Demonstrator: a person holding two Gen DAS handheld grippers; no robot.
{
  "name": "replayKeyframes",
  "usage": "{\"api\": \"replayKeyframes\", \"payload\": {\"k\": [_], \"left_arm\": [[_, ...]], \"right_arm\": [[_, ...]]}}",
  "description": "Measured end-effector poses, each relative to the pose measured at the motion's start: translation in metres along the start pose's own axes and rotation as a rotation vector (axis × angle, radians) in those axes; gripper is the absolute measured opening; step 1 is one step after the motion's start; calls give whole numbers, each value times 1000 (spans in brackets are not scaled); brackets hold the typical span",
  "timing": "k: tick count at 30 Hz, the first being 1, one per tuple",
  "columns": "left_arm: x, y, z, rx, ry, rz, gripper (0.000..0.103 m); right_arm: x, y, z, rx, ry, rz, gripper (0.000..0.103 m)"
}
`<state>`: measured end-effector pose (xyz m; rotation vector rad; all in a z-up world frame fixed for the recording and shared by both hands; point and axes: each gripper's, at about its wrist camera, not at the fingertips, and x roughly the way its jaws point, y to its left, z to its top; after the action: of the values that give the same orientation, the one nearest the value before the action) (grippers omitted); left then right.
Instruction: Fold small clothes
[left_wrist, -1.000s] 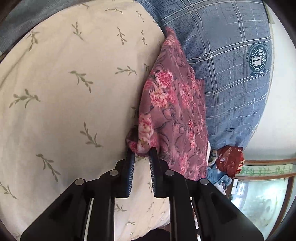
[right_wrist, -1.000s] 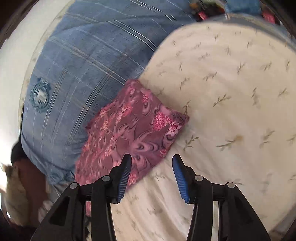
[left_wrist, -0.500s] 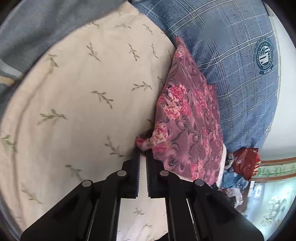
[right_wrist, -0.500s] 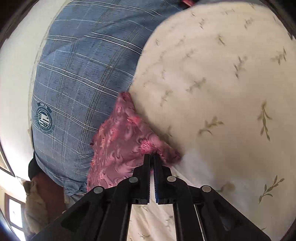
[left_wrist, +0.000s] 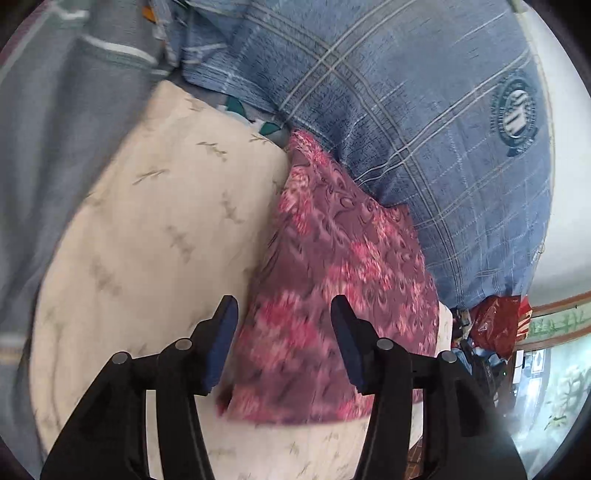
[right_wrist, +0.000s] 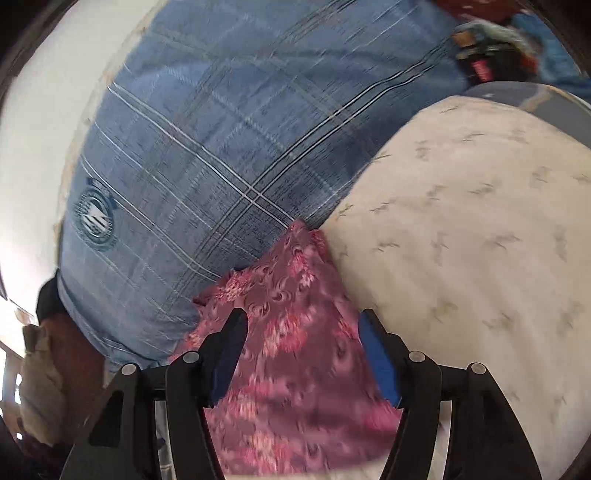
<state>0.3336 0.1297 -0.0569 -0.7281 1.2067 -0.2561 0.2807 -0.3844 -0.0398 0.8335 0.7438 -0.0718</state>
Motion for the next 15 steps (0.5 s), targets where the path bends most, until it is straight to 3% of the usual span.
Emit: {"api": "replayKeyframes", "payload": {"k": [5, 7, 8, 9, 12, 13, 14, 15], "left_arm": [[47, -3, 32, -43, 79, 22, 51], [55, -11, 35, -19, 90, 23, 42], [56, -18, 38, 25, 80, 14, 34], [56, -22, 38, 54, 68, 10, 21], [63, -23, 39, 91, 11, 81, 20], [71, -22, 41, 86, 22, 118, 17], [73, -17, 41, 73, 11, 104, 16], [70, -15, 43, 57, 7, 96, 16]], "right_arm": [[69, 10, 22, -30, 50, -107, 65], [96, 11, 25, -22, 109, -116, 45], [102, 18, 26, -57, 125, -110, 9], [103, 29, 27, -118, 127, -90, 8], [79, 36, 29, -169, 19, -32, 7], [77, 28, 32, -140, 0, -37, 7], [80, 17, 34, -103, 0, -67, 5], [88, -3, 34, -54, 36, -143, 4]]}}
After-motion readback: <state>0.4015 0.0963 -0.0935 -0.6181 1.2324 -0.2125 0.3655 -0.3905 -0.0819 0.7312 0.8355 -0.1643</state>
